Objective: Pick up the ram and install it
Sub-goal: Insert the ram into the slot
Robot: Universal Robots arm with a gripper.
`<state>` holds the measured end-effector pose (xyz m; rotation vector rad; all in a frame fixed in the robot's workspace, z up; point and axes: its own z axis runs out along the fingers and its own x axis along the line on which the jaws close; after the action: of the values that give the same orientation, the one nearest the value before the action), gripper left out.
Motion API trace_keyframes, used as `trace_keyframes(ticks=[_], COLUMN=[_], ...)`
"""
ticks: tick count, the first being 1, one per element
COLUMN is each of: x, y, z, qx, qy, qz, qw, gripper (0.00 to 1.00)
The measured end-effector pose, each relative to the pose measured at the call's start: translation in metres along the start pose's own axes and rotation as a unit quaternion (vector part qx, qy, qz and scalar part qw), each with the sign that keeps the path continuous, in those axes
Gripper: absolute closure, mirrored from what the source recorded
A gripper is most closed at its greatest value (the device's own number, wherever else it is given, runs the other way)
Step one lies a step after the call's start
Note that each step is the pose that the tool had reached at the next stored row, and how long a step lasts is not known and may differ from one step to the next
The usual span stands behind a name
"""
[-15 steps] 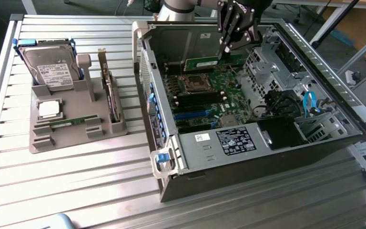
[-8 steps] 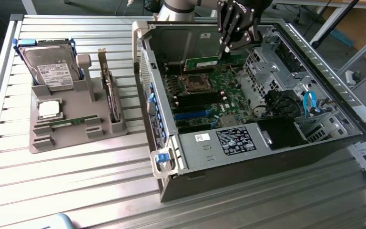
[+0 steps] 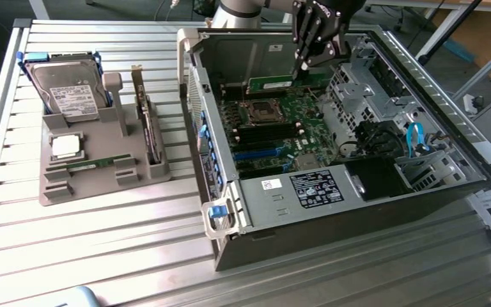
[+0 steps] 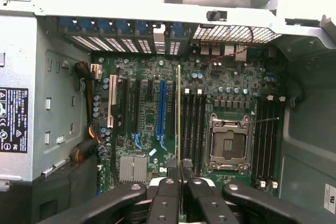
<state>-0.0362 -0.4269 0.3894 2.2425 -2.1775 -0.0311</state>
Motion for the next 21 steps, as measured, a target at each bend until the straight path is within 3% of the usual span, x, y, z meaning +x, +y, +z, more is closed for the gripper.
trace_keyframes(ticks=[4, 8, 21], x=[0.000, 0.000, 0.000], y=[0.0000, -0.0006, -0.0149], z=[0.0001, 0.0001, -0.0002], qx=[0.0001, 0.0001, 0.0001], qy=[-0.0006, -0.0006, -0.0007], qz=[0.025, 0.025, 0.027], qw=[0.9997, 0.9997, 0.9996], gripper=[0.88, 0.88, 0.88])
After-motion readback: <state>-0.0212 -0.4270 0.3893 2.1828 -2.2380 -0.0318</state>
